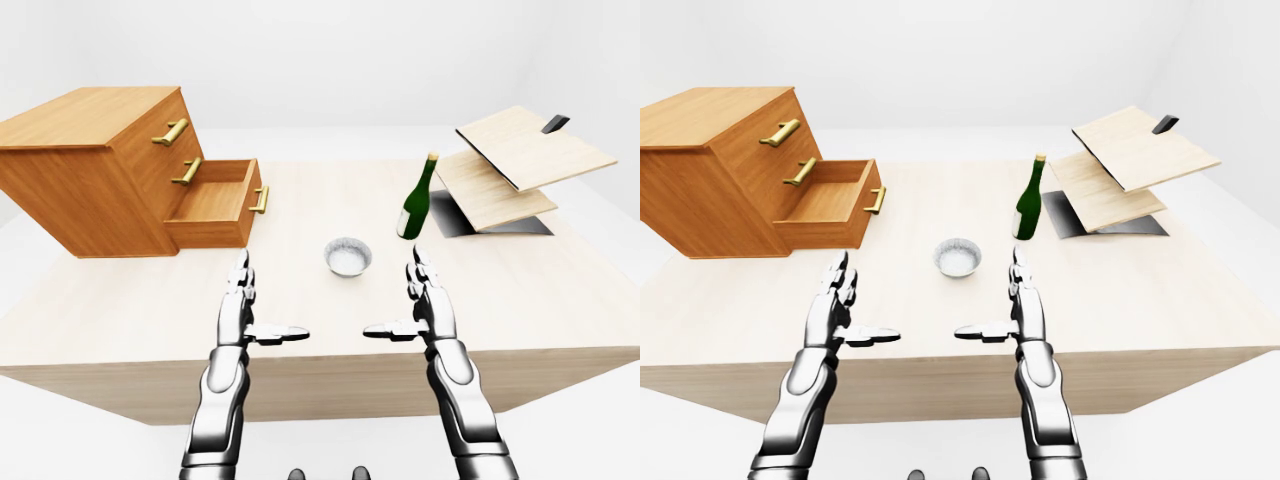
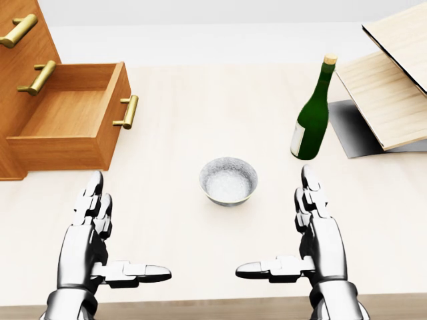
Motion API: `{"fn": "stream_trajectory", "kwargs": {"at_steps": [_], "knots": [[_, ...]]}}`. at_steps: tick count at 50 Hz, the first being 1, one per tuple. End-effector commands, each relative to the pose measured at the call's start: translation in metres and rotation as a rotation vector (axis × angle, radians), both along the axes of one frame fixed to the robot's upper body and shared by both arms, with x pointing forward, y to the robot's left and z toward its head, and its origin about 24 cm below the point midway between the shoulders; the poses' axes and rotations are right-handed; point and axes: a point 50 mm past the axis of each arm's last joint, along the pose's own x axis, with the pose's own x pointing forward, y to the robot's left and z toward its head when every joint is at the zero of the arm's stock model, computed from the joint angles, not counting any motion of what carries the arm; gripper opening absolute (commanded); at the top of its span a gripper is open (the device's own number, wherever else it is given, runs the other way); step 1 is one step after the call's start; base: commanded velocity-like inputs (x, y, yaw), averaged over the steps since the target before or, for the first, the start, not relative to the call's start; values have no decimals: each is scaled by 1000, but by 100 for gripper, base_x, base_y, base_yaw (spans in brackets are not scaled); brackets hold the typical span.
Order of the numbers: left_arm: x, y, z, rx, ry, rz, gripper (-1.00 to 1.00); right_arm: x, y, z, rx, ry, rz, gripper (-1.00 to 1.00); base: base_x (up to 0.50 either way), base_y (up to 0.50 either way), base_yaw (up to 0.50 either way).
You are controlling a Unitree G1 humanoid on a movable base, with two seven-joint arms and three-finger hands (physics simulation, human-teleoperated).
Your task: Close the bottom drawer of the cabinet.
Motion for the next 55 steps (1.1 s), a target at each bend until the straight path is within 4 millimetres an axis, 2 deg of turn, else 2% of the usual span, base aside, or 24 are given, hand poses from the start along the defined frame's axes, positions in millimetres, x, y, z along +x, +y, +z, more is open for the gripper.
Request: {"fn": "stream_trajectory", "kwargs": {"at_steps": [1, 8, 13, 18, 19, 20, 22, 25, 28, 34, 46, 55], "knots": [[1, 7, 0, -9, 4, -1, 100, -1, -9, 5, -1, -13, -8, 100, 0, 0, 0], [1, 7, -1, -8, 5, 0, 100, 0, -6, -2, -6, -4, -4, 100, 0, 0, 0], [1, 7, 0, -10, 7, 0, 100, -2, -13, 13, 6, -44, -46, 100, 0, 0, 0], [2, 8, -2, -9, 9, 2, 100, -10, -39, 59, 27, -205, -158, 100, 0, 0, 0], [2, 8, -2, -9, 9, 2, 100, -17, -48, 81, 45, -302, -189, 100, 0, 0, 0], [2, 8, -3, -8, 8, 2, 100, -17, -49, 82, 46, -308, -191, 100, 0, 0, 0], [3, 7, -6, -6, 15, 2, 100, -29, -62, 112, 42, -444, -250, 100, 0, 0, 0], [3, 7, -5, -7, 16, 1, 100, -43, -78, 138, 44, -573, -318, 100, 0, 0, 0], [3, 8, -4, -8, 16, 3, 100, -50, -87, 149, 66, -631, -351, 100, 0, 0, 0], [4, 9, -4, -9, 17, 5, 100, -53, -95, 155, 69, -655, -380, 100, 0, 0, 0], [3, 9, -5, -7, 17, 7, 100, -51, -94, 152, 44, -636, -386, 100, 0, 0, 0], [4, 9, -6, -6, 19, 10, 100, -50, -93, 150, 42, -627, -382, 100, 39, 0, 0]]}}
